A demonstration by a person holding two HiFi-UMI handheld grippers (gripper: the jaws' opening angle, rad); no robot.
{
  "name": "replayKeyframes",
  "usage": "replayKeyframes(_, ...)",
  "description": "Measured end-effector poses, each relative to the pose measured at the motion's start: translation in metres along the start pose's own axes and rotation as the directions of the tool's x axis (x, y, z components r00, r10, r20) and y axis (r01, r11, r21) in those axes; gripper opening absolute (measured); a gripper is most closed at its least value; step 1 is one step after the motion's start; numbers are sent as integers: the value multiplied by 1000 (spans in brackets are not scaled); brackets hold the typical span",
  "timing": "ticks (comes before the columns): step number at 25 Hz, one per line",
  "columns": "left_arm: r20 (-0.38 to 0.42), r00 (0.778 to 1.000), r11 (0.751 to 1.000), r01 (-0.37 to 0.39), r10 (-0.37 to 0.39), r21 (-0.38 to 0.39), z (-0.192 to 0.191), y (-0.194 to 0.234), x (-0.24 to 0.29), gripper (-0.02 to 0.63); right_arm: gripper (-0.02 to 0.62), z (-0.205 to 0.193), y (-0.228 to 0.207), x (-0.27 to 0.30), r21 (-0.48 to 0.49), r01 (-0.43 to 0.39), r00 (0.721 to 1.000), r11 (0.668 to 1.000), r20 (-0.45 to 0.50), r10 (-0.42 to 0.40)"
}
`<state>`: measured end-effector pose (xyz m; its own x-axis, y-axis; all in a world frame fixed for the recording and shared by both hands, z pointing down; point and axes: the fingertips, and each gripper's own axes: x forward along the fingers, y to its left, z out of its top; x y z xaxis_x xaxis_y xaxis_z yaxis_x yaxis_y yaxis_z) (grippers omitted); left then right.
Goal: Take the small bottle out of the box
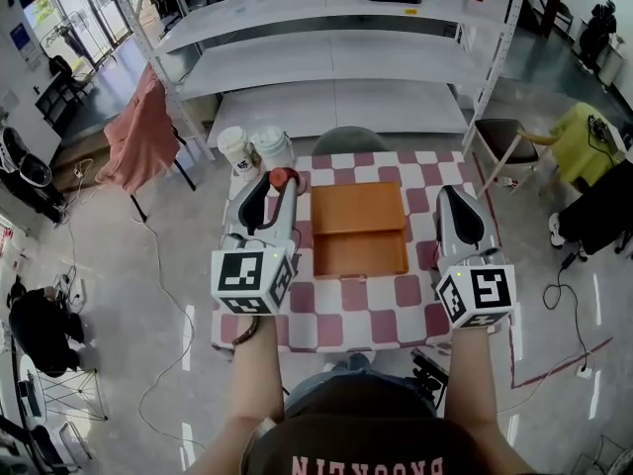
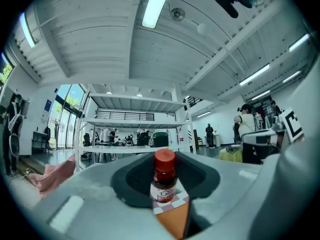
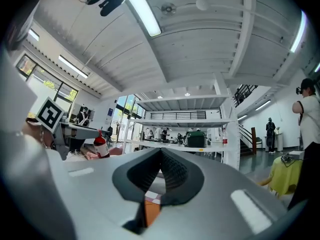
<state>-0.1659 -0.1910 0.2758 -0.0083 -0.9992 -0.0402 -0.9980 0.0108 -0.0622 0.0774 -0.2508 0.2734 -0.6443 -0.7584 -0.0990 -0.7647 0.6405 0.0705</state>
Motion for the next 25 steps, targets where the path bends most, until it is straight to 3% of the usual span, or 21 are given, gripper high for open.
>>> replayKeyframes(25,35,999,1000,-12,11,22,23,-13,-12,137,0,18,5,-14,-56,-21,1000,998,6,21)
